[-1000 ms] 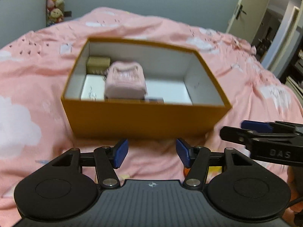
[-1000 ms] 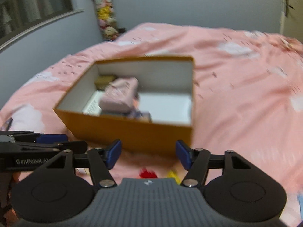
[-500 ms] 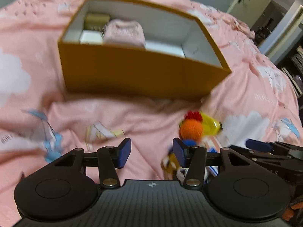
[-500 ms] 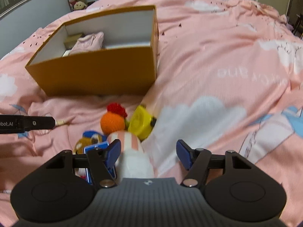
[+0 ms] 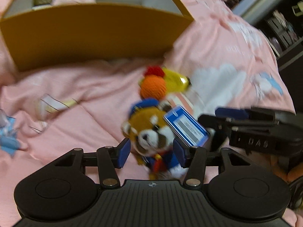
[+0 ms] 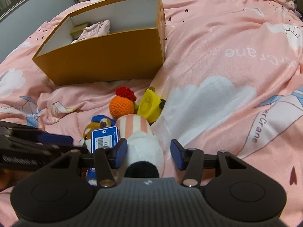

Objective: Organize objects
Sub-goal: 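Grasp the red panda plush with the left gripper while the right grasps the white striped-hat plush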

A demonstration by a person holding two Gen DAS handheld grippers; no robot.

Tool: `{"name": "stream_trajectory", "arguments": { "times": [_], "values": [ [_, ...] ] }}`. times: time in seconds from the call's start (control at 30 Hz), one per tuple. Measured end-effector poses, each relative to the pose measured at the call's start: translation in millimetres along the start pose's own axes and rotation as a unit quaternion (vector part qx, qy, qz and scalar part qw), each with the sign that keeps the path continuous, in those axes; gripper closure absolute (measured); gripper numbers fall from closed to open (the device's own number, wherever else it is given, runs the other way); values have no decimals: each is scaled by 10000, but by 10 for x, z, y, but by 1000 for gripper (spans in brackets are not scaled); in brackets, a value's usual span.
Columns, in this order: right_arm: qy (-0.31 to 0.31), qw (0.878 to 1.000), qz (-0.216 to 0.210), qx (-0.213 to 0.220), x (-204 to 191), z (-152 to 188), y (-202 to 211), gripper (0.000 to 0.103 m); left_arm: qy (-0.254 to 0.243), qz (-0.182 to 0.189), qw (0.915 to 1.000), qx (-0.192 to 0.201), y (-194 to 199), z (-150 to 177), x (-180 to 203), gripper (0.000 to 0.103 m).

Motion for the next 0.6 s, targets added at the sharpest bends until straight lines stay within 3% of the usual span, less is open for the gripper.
{"name": "stream_trajectory", "arguments": {
  "times": [0.2,0.53,0.6],
  "values": [
    [545,9974,-196,-428,-45,63,35,50,-42,70,9991,-414,-212,56,103,31],
    [825,9892,-758,-941,-44,69,-114,50,112,-188,9988,-445,-352,32,67,24],
    [905,9862,-877,-1073,-63,100,-177,45,77,-294,9985,-463,-412,39,53,23]
  ]
}}
Point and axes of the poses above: each gripper's, at about its wrist camera, not at the fingertips, and y roughly against the way its jaws point, x to its right, z to its underside, the point moved 10 cm from there along -y, roughly the way its jaws point, and after that the axes turned 9 degrees about -x, right-handed, at the moved point
